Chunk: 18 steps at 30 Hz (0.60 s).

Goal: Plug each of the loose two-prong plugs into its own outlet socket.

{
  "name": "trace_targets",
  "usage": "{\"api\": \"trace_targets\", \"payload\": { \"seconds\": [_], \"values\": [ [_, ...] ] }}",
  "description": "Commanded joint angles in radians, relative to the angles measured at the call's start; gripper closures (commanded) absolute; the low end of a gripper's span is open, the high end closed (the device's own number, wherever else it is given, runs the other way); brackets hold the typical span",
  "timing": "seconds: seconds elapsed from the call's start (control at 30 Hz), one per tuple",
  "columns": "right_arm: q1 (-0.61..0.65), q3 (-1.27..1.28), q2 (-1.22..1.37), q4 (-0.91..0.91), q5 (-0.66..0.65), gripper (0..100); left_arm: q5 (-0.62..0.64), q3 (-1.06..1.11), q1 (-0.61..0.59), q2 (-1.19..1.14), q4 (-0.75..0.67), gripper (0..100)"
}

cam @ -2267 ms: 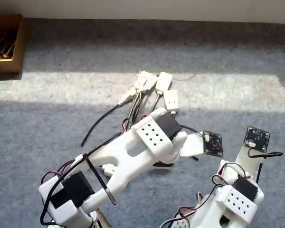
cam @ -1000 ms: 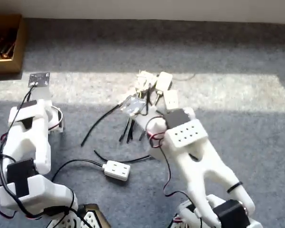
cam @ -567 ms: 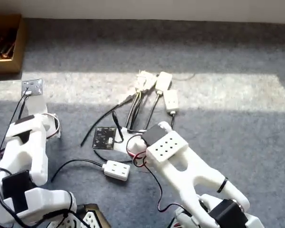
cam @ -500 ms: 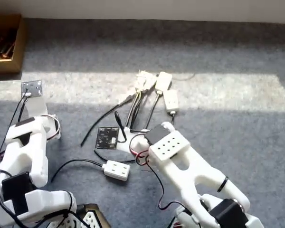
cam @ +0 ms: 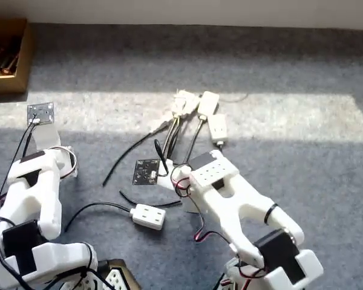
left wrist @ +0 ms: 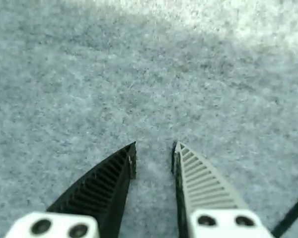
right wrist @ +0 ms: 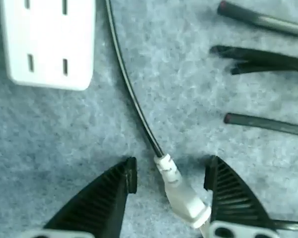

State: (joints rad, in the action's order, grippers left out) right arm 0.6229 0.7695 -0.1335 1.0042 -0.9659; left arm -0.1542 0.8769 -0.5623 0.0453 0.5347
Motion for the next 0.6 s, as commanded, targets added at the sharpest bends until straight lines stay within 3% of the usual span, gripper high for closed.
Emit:
{"api": "trace_targets", "payload": {
  "seconds": [0.0, 0.2, 0.37, 0.57],
  "values": [
    [-0.008, -0.01, -0.005, -0.01, -0.015, 77.5, -0.002, 0.004, -0.042, 0.007, -0.015, 88],
    [-0.018, -0.005, -0.028, -0.01, -0.017, 78.3, -0.002, 0.004, -0.042, 0.007, -0.015, 88],
    [-0.044, -0.01, 0.01, -0.01, -0.017, 99.8, -0.002, 0.004, -0.042, 0.007, -0.015, 88],
    [-0.045, -0.022, 0.007, -0.01, -0.008, 99.1, -0.002, 0.004, -0.042, 0.007, -0.015, 88]
  ]
}}
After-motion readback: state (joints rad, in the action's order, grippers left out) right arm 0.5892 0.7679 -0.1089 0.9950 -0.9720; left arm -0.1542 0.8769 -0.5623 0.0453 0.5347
